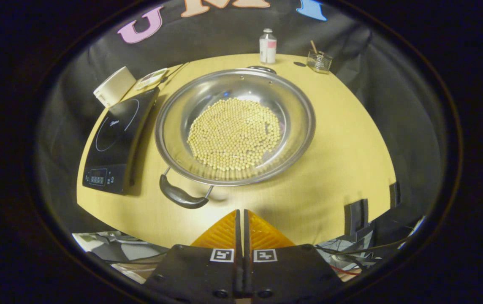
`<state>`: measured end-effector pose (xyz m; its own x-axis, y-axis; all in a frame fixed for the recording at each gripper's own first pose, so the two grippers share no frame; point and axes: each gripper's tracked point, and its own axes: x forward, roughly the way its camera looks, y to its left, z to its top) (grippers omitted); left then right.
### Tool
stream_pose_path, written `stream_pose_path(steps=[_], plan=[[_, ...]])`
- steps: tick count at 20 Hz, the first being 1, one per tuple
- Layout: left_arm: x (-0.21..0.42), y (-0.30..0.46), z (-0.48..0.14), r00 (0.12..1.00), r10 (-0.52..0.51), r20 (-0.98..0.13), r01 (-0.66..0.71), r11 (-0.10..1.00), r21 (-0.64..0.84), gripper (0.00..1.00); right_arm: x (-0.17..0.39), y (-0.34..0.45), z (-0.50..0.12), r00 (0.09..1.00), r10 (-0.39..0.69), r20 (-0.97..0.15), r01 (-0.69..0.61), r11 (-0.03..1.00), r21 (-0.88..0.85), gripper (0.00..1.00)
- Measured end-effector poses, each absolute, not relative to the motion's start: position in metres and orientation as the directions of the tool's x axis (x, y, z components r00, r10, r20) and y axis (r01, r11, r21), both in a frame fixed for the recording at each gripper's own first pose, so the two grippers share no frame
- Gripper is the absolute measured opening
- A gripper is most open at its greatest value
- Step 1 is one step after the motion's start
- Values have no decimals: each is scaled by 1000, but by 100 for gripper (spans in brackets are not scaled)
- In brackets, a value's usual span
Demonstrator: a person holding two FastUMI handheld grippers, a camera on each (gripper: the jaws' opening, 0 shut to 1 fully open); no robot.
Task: First push the handle of the pot to place it horizontally, then grasp the pot with both hands and set it on the induction cooktop.
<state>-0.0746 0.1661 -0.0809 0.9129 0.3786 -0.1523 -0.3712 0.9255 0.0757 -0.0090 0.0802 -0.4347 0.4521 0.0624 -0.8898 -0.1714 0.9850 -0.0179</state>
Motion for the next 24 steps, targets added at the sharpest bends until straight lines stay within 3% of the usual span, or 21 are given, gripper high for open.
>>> stream_pose_path(steps=[9,24], plan=[[-75,165,-84,918,366,-156,-360,931,64,95,-1,105,-450,397,81,-914,-176,984,10,3],[-79,188,-102,906,380,-187,-377,925,53,95,12,183,-449,398,164,-902,-112,985,130,2]])
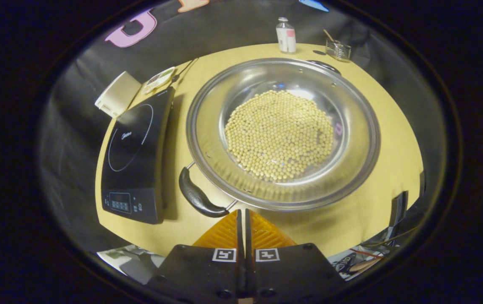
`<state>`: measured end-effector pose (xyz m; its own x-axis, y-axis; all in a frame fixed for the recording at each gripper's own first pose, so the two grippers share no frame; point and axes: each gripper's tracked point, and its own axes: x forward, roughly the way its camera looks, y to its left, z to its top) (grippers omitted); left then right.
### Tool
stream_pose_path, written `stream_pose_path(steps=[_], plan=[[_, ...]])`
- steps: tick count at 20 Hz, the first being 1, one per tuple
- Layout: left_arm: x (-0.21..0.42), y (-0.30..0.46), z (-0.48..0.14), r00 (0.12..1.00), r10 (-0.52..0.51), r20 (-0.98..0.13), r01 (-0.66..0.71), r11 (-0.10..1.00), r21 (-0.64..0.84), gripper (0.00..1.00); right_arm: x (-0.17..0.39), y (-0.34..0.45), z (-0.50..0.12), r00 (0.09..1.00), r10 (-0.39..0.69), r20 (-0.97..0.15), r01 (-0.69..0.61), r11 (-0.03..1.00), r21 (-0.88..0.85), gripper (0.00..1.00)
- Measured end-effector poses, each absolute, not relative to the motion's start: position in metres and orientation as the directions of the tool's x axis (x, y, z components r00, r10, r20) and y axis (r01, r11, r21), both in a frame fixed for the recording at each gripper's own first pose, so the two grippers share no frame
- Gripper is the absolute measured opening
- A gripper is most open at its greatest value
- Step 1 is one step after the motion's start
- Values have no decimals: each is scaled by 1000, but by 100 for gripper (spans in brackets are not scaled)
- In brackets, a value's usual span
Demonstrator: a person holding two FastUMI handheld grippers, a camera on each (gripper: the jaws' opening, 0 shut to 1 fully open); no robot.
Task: First push the handle of the pot to place it horizontally, then grasp the pot with both hands and set it on the induction cooktop.
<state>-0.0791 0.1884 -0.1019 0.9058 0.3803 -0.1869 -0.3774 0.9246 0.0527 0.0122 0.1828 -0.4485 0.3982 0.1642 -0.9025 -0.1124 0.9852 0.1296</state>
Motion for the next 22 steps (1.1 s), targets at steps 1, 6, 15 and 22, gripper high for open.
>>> stream_pose_path(steps=[1,6,15,22], plan=[[-80,190,-104,904,383,-190,-380,923,53,95,15,190,-449,402,166,-901,-105,985,135,2],[-83,198,-108,897,392,-204,-386,920,68,94,29,222,-449,413,190,-891,-60,981,182,2],[-79,202,-136,889,377,-261,-380,924,43,95,60,263,-449,432,215,-876,-7,972,235,2],[-79,207,-149,881,376,-287,-383,923,33,96,76,278,-446,448,219,-866,-18,971,236,2]])
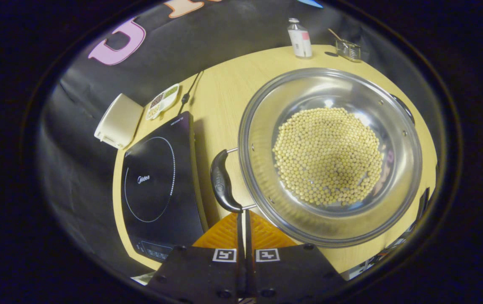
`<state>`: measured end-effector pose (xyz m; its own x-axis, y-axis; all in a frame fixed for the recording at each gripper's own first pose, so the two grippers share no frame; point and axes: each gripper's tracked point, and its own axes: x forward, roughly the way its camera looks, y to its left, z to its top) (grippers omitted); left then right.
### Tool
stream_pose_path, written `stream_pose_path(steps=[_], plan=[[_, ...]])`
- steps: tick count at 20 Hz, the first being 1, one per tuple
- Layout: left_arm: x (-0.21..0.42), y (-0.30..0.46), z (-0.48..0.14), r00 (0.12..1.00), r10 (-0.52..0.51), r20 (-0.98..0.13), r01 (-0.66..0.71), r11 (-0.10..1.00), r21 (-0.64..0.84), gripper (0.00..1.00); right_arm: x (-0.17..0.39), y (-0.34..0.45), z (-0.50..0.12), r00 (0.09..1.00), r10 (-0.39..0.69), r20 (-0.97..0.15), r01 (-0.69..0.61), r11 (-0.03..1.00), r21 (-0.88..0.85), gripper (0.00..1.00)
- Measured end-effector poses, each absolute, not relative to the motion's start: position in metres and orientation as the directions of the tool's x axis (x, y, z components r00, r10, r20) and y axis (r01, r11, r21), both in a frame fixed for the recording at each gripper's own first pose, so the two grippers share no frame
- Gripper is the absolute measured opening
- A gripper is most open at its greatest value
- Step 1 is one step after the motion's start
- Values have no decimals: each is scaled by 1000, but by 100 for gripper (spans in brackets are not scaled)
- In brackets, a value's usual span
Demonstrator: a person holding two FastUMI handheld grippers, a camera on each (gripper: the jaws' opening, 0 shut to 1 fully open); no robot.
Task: First push the handle of the pot to place it horizontally, then grasp the pot with both hands and set it on the induction cooktop.
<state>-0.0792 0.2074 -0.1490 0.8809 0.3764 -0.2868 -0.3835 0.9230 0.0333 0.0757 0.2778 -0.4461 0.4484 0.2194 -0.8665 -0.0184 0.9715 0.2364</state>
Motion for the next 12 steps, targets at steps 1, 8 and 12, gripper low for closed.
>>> stream_pose_path(steps=[1,8,12], plan=[[-80,208,-150,880,378,-287,-385,922,35,96,77,279,-446,450,218,-866,-23,972,233,0],[-83,205,-150,880,378,-288,-384,923,39,94,70,283,-431,463,269,-845,-103,963,251,0],[-86,189,-151,888,350,-298,-361,932,22,96,59,268,-402,491,322,-809,-139,946,292,2]])
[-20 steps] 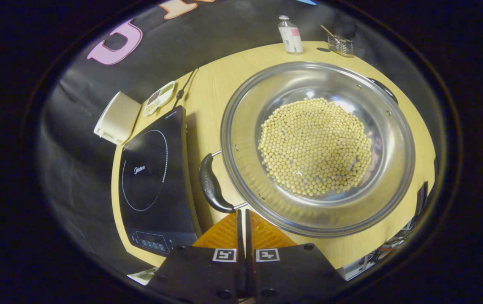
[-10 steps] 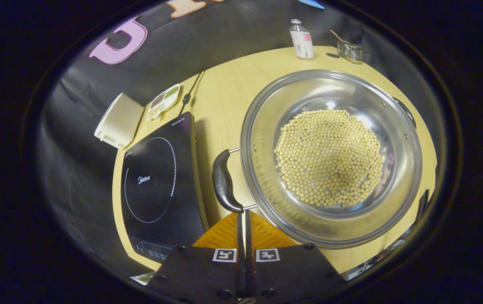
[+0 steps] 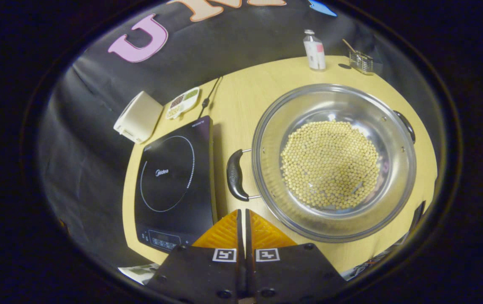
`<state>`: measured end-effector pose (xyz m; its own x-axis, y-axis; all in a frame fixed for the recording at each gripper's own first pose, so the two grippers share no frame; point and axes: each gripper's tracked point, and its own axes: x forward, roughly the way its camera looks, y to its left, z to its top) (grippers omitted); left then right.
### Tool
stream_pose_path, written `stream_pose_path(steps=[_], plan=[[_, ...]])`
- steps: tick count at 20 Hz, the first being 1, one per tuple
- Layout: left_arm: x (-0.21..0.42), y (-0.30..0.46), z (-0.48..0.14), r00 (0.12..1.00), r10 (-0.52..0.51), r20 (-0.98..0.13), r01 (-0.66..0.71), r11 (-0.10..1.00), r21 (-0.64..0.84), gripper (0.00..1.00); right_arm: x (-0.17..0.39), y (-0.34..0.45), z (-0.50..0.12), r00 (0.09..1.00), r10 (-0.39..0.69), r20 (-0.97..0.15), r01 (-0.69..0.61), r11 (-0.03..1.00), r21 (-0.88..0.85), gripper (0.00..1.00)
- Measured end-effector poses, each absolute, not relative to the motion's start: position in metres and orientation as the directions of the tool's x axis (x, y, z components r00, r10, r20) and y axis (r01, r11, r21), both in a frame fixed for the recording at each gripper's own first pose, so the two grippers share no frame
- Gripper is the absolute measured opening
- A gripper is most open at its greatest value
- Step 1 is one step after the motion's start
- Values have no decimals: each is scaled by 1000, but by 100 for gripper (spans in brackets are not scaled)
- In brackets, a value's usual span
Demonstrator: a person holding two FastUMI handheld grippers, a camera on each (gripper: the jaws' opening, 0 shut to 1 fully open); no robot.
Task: First push the handle of the pot to place it horizontally, then grasp the pot with both hands and set it on the induction cooktop.
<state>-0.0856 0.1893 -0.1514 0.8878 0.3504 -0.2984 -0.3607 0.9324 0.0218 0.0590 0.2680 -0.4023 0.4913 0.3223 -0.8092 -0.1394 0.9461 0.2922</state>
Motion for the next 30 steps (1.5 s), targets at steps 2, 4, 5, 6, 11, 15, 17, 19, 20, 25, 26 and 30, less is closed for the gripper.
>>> stream_pose_path(steps=[2,4,5,6,11,15,17,19,20,25,26,30], plan=[[-83,179,-154,892,330,-309,-342,940,18,94,56,256,-389,510,346,-788,-149,937,316,2],[-79,167,-157,896,305,-323,-315,949,21,94,54,238,-370,529,356,-771,-166,934,317,10],[-75,160,-158,899,288,-330,-299,954,20,94,55,224,-364,544,350,-763,-169,936,309,6],[-71,152,-160,902,270,-337,-281,959,16,94,56,212,-359,554,342,-759,-170,939,299,12],[-51,118,-177,893,211,-398,-219,975,26,96,69,144,-337,607,284,-743,-144,958,248,68],[-31,75,-197,876,110,-469,-153,987,-53,96,94,96,-333,614,259,-745,-117,964,238,100],[-21,49,-213,852,41,-521,-128,983,-131,96,108,74,-334,610,254,-751,-94,964,250,100],[-11,29,-229,822,-1,-570,-114,979,-167,97,123,52,-336,597,251,-762,-76,963,257,93],[-5,21,-236,808,-13,-589,-110,979,-173,97,130,44,-339,582,258,-772,-75,962,264,100],[18,-15,-278,711,-89,-698,-95,971,-221,96,165,8,-360,492,300,-817,-64,949,310,100],[22,-19,-287,686,-98,-721,-103,968,-230,96,171,1,-366,475,304,-826,-65,948,311,94],[44,-30,-317,613,-136,-778,-142,950,-278,96,186,-10,-391,377,344,-860,-79,937,341,93]])
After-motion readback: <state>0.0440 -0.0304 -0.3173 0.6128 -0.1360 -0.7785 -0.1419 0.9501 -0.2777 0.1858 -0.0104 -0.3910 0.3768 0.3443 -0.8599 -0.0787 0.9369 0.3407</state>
